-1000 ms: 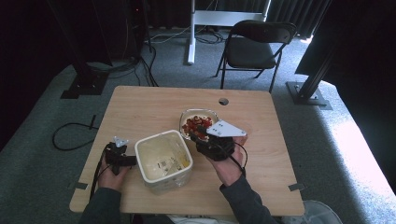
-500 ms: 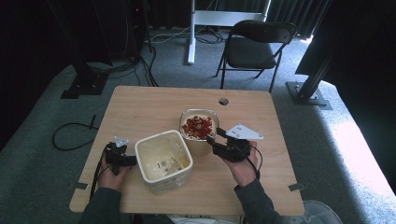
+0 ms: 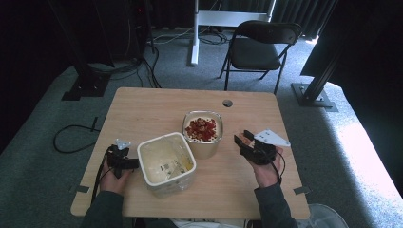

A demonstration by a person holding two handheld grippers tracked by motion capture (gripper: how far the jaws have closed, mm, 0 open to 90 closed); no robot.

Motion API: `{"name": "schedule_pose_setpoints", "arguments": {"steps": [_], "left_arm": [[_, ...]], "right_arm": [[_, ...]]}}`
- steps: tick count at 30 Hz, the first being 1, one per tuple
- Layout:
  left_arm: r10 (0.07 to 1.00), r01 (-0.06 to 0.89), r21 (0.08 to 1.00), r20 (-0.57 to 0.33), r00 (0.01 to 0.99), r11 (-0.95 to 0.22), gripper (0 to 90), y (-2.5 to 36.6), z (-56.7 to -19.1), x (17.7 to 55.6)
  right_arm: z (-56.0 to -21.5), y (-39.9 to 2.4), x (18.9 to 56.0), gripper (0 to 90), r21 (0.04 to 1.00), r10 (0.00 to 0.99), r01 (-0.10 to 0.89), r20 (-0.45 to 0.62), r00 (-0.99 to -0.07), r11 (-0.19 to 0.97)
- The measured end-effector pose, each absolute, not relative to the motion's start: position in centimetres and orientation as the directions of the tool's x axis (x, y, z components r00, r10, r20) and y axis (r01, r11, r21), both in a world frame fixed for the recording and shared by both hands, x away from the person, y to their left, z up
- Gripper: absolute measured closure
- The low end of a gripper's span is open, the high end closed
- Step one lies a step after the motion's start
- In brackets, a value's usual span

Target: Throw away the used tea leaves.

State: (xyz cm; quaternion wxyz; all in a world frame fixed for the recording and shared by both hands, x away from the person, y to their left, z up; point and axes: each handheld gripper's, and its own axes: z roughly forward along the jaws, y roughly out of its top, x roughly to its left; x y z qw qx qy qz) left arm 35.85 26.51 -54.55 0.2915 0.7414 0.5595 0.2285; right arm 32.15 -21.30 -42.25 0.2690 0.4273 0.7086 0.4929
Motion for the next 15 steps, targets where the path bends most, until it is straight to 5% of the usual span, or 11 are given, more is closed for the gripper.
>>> {"name": "schedule_pose_setpoints", "arguments": {"steps": [15], "left_arm": [[0.963,0.696,0.688,0.012,0.27,-0.204,3.3,26.5,-54.6,35.9]], "right_arm": [[-44.4,-25.0,33.3,27.1,0.919,0.888,0.36,0.024,-0.459,0.162]]}}
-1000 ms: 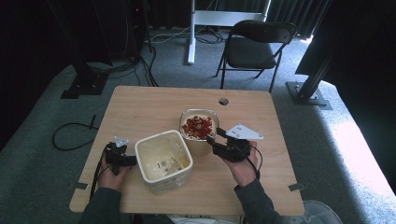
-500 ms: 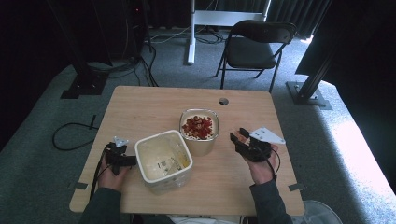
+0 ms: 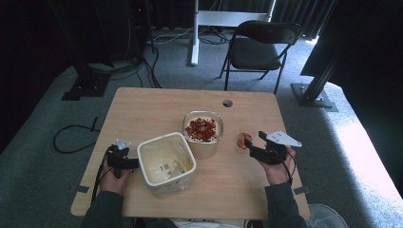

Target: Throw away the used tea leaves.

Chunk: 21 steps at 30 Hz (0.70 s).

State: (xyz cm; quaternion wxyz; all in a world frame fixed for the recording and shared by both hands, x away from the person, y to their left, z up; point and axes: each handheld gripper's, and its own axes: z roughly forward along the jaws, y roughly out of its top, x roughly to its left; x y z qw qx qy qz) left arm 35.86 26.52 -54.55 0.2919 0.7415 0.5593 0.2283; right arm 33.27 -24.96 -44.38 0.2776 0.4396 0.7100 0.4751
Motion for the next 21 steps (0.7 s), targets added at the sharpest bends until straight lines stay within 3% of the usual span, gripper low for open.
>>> {"name": "schedule_pose_setpoints", "arguments": {"steps": [21], "left_arm": [[0.963,0.696,0.688,0.012,0.269,-0.204,3.3,26.5,-54.6,35.9]], "right_arm": [[-50.4,-26.2,38.5,13.3,0.905,0.907,0.4,0.04,-0.42,0.146]]}}
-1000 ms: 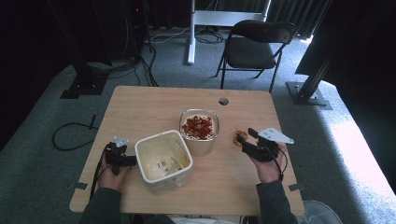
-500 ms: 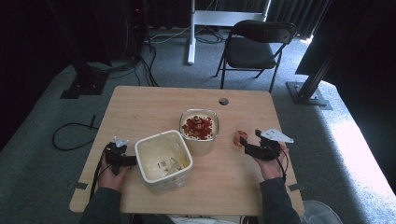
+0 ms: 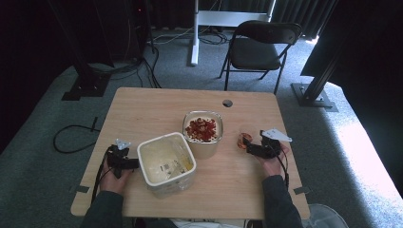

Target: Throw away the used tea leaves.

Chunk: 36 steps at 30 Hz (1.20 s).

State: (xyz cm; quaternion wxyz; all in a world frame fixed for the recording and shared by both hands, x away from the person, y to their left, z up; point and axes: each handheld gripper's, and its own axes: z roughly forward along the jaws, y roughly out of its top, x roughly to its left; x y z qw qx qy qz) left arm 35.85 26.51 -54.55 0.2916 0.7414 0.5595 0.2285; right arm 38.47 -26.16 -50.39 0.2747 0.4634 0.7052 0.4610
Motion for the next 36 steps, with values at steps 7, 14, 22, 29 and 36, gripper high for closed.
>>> {"name": "schedule_pose_setpoints", "arguments": {"steps": [7,14,22,29,36], "left_arm": [[0.963,0.696,0.688,0.013,0.269,-0.204,3.3,26.5,-54.6,35.9],[0.963,0.696,0.689,0.012,0.27,-0.204,3.3,26.5,-54.6,35.9],[0.963,0.696,0.689,0.012,0.27,-0.204,3.3,26.5,-54.6,35.9],[0.963,0.696,0.688,0.013,0.269,-0.204,3.3,26.5,-54.6,35.9],[0.963,0.696,0.688,0.013,0.269,-0.204,3.3,26.5,-54.6,35.9]], "right_arm": [[-51.5,-25.8,39.5,13.7,0.906,0.891,0.389,0.031,-0.453,0.167],[-52.4,-25.9,40.4,19.1,0.907,0.882,0.395,0.063,-0.468,0.144],[-52.8,-25.9,40.9,23.7,0.921,0.866,0.375,0.096,-0.49,0.11],[-52.9,-25.7,41.0,29.7,0.926,0.865,0.361,0.09,-0.493,0.109],[-52.5,-25.7,40.7,32.4,0.922,0.873,0.368,0.081,-0.481,0.117]]}}
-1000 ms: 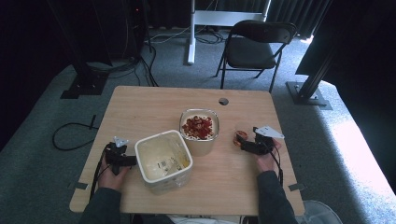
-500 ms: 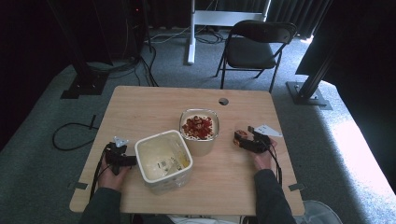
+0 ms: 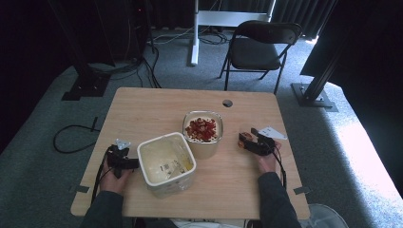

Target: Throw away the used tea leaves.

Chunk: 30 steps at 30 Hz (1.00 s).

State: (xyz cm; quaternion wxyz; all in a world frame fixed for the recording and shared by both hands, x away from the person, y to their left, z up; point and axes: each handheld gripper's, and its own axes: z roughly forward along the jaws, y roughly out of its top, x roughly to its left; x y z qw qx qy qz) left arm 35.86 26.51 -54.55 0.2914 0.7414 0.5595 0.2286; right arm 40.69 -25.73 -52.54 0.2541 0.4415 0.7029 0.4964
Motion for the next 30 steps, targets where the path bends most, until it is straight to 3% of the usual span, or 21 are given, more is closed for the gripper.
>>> {"name": "schedule_pose_setpoints", "arguments": {"steps": [19,30], "left_arm": [[0.963,0.696,0.689,0.011,0.269,-0.202,3.3,26.5,-54.6,35.9],[0.963,0.696,0.689,0.011,0.269,-0.202,3.3,26.5,-54.6,35.9]], "right_arm": [[-48.2,-24.2,38.9,34.8,0.945,0.861,0.3,0.041,-0.506,0.131],[-46.0,-22.5,36.9,34.8,0.953,0.824,0.263,0.025,-0.566,0.152]]}}
